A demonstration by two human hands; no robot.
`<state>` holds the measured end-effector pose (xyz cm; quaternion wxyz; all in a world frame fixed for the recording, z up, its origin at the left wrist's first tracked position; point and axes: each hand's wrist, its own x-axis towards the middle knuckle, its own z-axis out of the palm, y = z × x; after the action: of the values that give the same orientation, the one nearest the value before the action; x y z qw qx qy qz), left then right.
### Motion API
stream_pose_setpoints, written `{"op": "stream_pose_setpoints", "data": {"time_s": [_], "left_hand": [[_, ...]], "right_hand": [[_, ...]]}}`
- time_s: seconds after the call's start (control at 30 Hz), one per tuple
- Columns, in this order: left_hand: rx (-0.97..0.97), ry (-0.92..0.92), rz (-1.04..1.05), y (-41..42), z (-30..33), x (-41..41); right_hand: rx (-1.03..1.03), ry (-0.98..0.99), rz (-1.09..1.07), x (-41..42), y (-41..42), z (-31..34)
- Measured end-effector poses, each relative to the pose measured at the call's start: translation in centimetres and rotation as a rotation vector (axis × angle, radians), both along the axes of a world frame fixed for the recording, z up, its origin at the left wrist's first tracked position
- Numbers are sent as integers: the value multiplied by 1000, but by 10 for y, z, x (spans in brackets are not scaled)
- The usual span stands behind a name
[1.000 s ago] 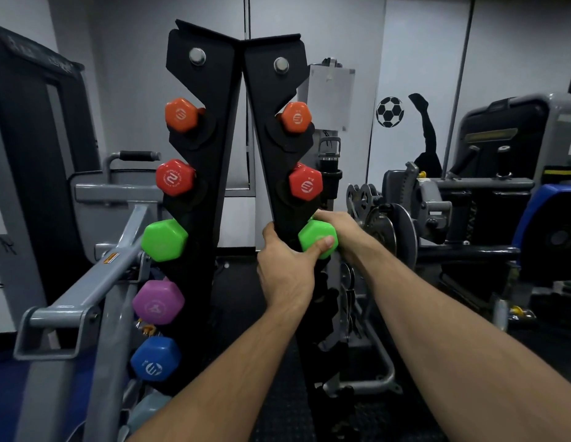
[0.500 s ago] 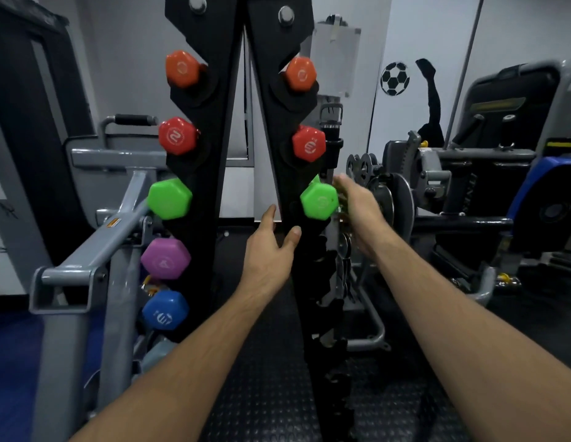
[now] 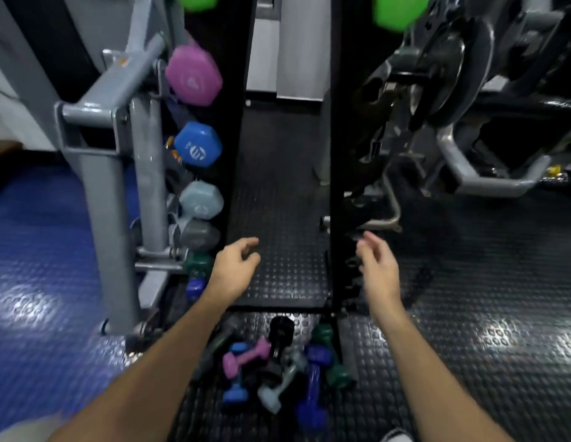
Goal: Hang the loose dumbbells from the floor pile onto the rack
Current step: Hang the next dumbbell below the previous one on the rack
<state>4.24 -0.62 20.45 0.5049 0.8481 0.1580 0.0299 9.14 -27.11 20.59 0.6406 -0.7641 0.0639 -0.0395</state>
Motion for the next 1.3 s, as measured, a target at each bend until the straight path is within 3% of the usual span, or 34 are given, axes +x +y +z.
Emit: {"op": "stream_pose_setpoints", "data": {"time_s": [0.13,0.27,0.67,0.83,1.07,1.2,1.3], "left_hand": [[-6,153,17,4,-72,-33],[-36,283,33,0,-126,-55],[-94,552,156,10,-254,-94],[-92,579,214,23,-300,-94],[-134,649,307,42,-363,-70],[-183,736,358,47,-398,-64],[-224,743,377,47,-418,-63]], "right_hand": [[-73,232,101,-35,9,-85],[-161,417,211,-61,22,-127],[-249,677,409,-73,58,-249],[-373,669,497,-64,89,-290],[-708,514,701,-22,145,-347],[-1030,346,847,0,166,-380],[-1219,344,991,10,172,-404]]}}
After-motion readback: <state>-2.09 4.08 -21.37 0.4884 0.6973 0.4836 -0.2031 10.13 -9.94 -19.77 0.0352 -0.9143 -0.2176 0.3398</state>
